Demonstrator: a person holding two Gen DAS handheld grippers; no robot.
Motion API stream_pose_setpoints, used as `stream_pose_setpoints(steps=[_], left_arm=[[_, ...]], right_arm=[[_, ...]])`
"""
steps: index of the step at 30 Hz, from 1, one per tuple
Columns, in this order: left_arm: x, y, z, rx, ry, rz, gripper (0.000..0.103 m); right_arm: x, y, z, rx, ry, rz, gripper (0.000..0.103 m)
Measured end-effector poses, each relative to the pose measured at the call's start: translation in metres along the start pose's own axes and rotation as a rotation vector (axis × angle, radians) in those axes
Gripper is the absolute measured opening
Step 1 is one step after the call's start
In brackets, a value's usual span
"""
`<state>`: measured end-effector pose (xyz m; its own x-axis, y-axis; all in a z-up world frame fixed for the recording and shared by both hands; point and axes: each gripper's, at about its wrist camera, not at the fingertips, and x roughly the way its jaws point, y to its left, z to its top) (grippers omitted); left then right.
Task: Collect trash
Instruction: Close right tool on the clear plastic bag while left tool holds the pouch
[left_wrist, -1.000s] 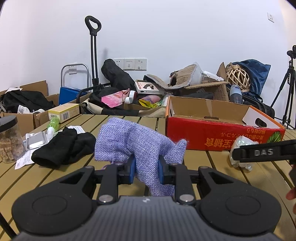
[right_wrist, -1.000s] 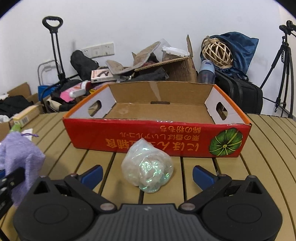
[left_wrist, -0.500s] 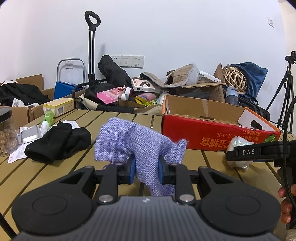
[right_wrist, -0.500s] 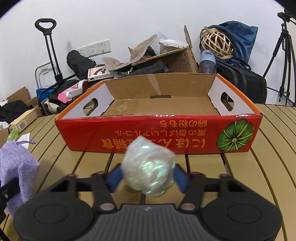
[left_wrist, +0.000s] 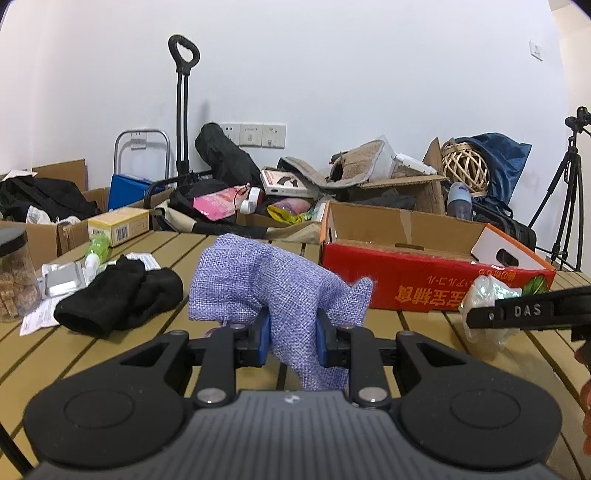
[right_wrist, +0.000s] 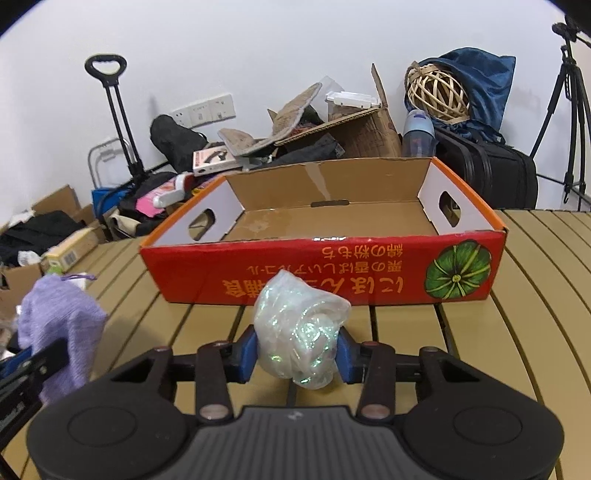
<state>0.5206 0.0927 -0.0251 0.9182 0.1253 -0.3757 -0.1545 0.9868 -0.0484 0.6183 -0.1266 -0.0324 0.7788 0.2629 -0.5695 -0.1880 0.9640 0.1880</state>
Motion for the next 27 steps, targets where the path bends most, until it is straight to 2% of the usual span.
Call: stream_pose_setpoints(steps=[13, 27], left_arm=[[-0.047, -0.012, 0.012, 0.027, -0.013, -0.013, 0.024], [-0.136, -0.031, 0.008, 0.071, -0.045, -0.048, 0.024]], right_arm=[[-0.065, -0.004, -0.014, 0.01, -0.055, 0.023, 0.041], [-0.165, -0.007, -0.048, -0.014, -0.141, 0.032, 0.041]])
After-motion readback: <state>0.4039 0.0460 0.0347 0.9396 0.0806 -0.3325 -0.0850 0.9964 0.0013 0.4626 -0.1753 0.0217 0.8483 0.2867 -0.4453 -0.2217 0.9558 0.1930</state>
